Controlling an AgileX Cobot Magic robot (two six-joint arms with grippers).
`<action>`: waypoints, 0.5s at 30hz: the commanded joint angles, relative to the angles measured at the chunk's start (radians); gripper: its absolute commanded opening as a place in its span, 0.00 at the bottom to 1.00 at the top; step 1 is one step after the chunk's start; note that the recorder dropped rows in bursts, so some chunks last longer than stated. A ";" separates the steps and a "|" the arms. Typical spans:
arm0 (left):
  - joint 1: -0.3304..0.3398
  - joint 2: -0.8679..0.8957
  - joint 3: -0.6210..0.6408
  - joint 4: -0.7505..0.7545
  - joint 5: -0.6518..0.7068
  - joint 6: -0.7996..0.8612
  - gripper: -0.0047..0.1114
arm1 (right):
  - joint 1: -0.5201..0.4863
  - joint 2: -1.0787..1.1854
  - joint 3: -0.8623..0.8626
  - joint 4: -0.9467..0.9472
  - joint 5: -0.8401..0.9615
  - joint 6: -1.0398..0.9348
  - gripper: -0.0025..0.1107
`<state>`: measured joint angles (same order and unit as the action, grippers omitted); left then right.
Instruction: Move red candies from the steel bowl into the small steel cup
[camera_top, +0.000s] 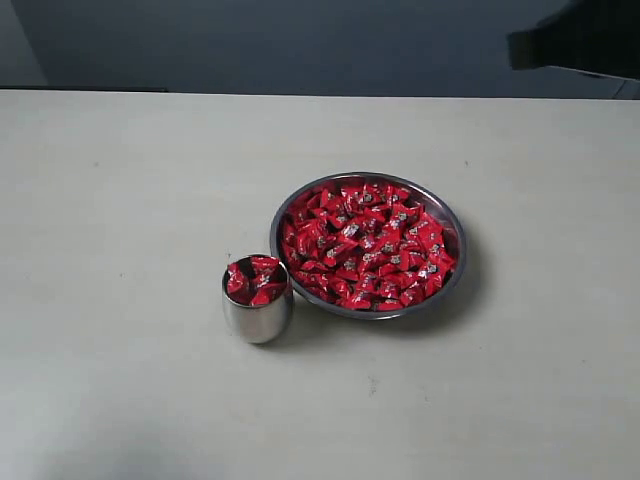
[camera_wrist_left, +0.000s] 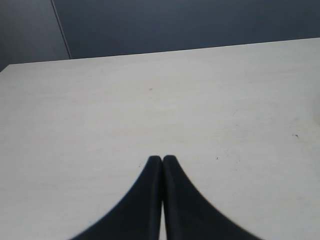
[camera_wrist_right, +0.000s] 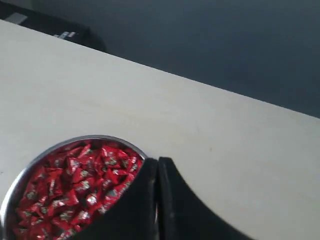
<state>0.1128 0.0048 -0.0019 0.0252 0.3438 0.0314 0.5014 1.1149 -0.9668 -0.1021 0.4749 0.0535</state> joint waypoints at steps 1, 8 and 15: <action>-0.005 -0.005 0.002 0.002 -0.010 -0.002 0.04 | -0.133 -0.130 0.115 0.006 0.002 -0.013 0.02; -0.005 -0.005 0.002 0.002 -0.010 -0.002 0.04 | -0.406 -0.460 0.423 0.036 -0.088 -0.015 0.02; -0.005 -0.005 0.002 0.002 -0.010 -0.002 0.04 | -0.501 -0.667 0.647 0.039 -0.191 -0.018 0.02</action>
<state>0.1128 0.0048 -0.0019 0.0252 0.3438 0.0314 0.0160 0.5117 -0.3898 -0.0648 0.3469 0.0463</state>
